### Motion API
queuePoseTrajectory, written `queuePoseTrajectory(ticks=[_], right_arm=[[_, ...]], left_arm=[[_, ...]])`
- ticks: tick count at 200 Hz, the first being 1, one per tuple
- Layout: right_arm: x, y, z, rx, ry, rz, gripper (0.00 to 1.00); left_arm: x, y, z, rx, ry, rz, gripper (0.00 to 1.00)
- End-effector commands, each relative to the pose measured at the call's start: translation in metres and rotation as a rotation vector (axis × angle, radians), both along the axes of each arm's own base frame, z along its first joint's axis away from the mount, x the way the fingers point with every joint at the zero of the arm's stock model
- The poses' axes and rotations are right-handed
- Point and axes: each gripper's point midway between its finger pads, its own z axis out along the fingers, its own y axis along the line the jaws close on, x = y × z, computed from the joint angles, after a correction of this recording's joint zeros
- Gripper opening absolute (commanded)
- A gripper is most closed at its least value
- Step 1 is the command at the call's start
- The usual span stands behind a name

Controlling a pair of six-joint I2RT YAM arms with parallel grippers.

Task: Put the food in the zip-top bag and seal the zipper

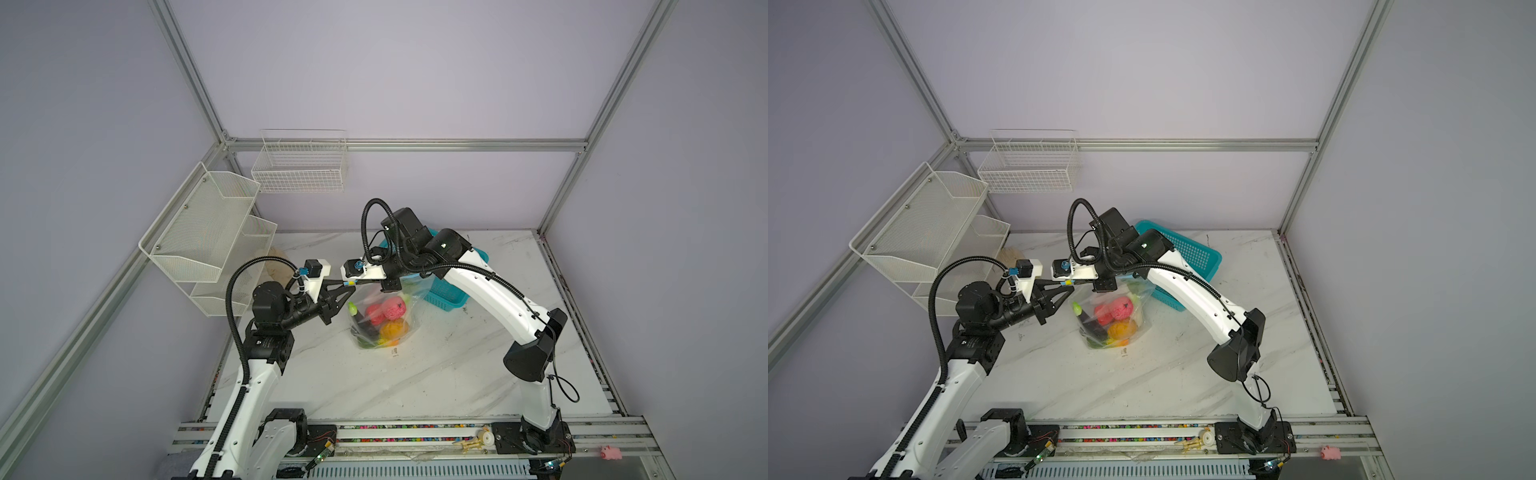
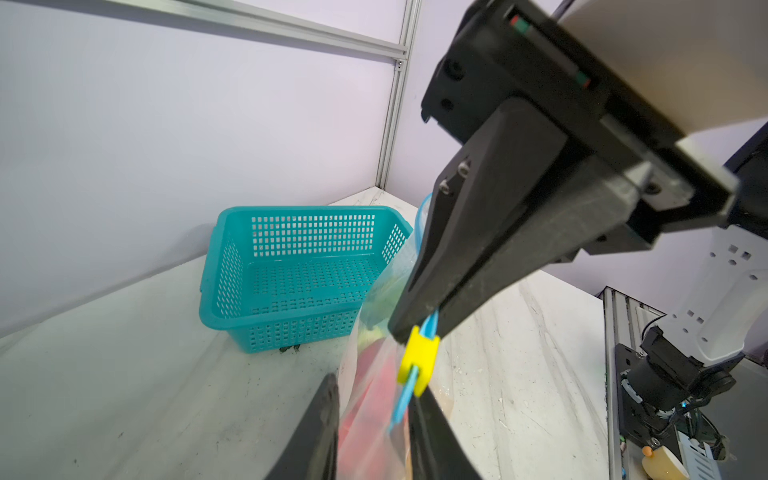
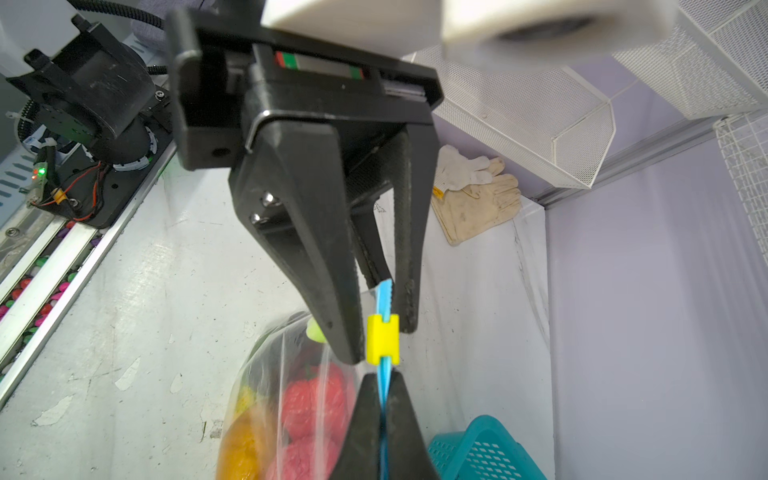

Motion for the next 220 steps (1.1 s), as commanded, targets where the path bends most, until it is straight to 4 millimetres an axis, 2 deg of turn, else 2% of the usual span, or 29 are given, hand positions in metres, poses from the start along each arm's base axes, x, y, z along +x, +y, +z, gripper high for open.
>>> queuePoseTrajectory(ticks=[1,41,89,114,159,220], right_arm=[[-0.004,-0.002,0.011,0.015,-0.032,0.015,0.05],[-0.003,-0.001,0.009,0.011,-0.033,0.015,0.05],[-0.002,-0.002,0.008,0.005,-0.036,0.01,0.06],[-0.002,-0.002,0.008,0.004,-0.037,0.009,0.06],[-0.001,-0.002,0.006,0.002,-0.034,0.006,0.06],[-0.001,-0.002,0.008,0.003,-0.036,0.001,0.06]], left_arm=[[-0.008,-0.006,0.052,0.012,-0.188,-0.048,0.26],[-0.009,-0.006,0.05,0.014,-0.187,-0.051,0.14],[-0.011,-0.006,0.045,0.021,-0.172,-0.046,0.07],[-0.012,-0.004,0.044,0.03,-0.17,-0.028,0.09],[-0.016,-0.006,0.037,0.029,-0.157,-0.055,0.17],[-0.021,-0.006,0.033,0.032,-0.153,-0.052,0.18]])
